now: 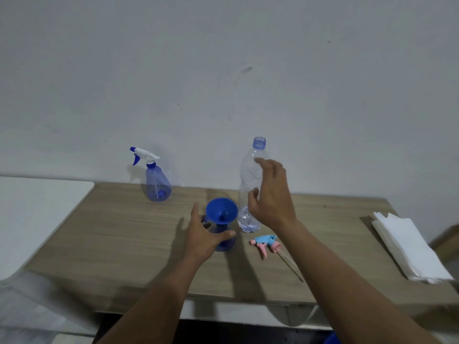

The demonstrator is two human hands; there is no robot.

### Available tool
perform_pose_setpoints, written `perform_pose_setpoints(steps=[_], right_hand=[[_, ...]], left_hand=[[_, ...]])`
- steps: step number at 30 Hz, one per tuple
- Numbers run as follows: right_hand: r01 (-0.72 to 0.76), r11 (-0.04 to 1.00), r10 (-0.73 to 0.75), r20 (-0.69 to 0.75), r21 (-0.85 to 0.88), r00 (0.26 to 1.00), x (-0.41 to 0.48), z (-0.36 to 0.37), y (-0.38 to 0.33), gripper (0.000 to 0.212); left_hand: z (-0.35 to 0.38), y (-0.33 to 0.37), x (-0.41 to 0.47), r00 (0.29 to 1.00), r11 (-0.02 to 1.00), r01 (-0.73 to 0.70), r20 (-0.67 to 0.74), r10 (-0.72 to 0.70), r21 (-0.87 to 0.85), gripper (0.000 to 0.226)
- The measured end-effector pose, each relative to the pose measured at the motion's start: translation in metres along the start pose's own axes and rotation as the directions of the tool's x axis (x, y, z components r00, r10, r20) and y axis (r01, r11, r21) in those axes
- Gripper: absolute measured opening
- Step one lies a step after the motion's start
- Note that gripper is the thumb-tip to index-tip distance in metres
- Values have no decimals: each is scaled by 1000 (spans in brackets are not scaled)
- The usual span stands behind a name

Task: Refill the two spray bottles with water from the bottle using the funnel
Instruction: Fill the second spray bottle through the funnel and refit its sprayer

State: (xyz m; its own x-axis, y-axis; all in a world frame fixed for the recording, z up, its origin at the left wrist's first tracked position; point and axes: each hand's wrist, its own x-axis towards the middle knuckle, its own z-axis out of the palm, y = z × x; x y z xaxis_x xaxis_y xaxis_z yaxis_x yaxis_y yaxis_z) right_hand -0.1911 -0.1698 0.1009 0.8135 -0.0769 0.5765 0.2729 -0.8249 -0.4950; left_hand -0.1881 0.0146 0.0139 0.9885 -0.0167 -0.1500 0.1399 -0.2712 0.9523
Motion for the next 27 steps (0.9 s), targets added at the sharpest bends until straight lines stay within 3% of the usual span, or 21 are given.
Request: perform_pose_setpoints(steps=[3, 6, 10, 15, 19, 27], right_hand=[[48, 996, -67, 284, 71, 957, -11, 5, -20, 70], [84, 996, -65, 579, -6, 813, -14, 23, -25, 81], [81, 980, 78, 731, -180, 678, -8, 50, -19, 95], [74, 976, 106, 746, -205, 657, -2, 66, -18, 88], [64, 979, 102, 738, -193, 667, -2, 68, -21, 94], [30, 988, 64, 587, -149, 807, -4, 42, -27, 89]], left_hand=[[0, -20, 4, 999, 994, 31, 32, -35, 105, 115], [3, -21, 3, 990, 982, 72, 109, -92, 174, 98], [3, -14, 1, 993, 980, 27, 109, -49, 198, 46], [2, -25, 15, 992, 960, 0, 118, -34, 280, 33], [3, -43, 26, 994, 959, 4, 106, -36, 283, 38], [3, -44, 25, 994, 962, 0, 109, -31, 272, 47]])
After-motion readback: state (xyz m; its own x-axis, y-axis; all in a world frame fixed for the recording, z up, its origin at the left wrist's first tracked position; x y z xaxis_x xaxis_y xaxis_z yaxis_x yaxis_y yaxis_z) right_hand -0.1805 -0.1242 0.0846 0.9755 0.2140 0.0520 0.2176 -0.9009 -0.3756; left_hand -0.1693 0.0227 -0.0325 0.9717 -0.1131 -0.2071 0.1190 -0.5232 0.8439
